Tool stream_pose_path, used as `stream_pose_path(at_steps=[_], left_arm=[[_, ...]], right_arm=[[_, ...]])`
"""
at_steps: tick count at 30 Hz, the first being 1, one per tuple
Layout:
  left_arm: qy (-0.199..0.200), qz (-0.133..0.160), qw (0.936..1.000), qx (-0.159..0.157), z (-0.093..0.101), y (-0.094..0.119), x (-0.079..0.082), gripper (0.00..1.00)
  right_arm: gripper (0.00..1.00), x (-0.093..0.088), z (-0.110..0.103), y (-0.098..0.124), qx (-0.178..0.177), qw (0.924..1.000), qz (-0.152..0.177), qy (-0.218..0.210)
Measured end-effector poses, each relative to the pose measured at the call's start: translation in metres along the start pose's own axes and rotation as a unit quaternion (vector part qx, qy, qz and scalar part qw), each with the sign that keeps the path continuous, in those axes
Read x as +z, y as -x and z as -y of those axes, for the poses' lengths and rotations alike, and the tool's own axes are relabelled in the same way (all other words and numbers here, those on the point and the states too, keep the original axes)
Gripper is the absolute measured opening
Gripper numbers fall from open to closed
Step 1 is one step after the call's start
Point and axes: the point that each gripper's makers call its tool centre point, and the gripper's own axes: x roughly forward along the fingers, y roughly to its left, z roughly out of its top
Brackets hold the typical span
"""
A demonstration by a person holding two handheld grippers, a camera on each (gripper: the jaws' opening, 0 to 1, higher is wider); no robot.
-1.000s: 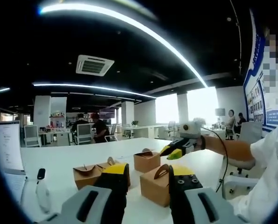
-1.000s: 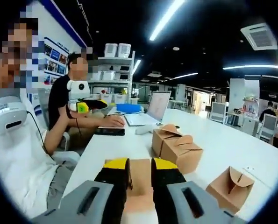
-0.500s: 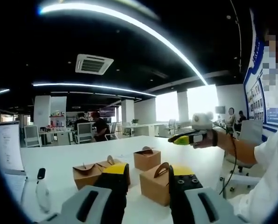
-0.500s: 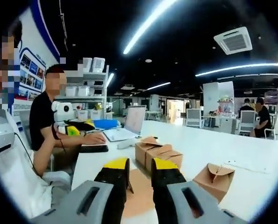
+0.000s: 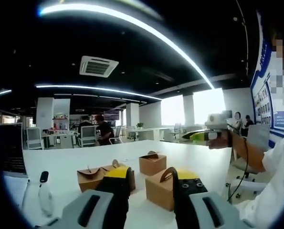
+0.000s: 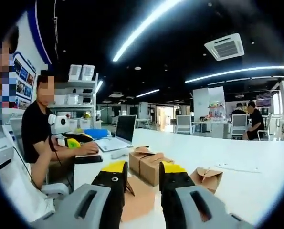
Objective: Pick up one paper box from the group, open the paper box, and remove the item inside
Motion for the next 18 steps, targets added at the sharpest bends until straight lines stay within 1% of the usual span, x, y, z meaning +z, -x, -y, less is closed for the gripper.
stream_pose_path(at_steps=[10, 15, 18], left_arm=[[0.002, -0.002, 1.0000, 0.000, 0.001, -0.001, -0.001, 0.37], [0.002, -0.002, 1.0000, -0.001, 0.002, -0.002, -0.002, 0.37], [0.001, -0.004, 1.0000, -0.001, 0.003, -0.002, -0.002, 0.37]], right_arm=[[0.29, 0.004, -0.005, 0.016, -0.017, 0.9998, 0.008, -0.001], [0.30, 0.000, -0.008, 0.024, -0.022, 0.9997, 0.011, -0.006], [0.32, -0.006, -0.012, 0.029, -0.023, 0.9997, 0.006, 0.001]])
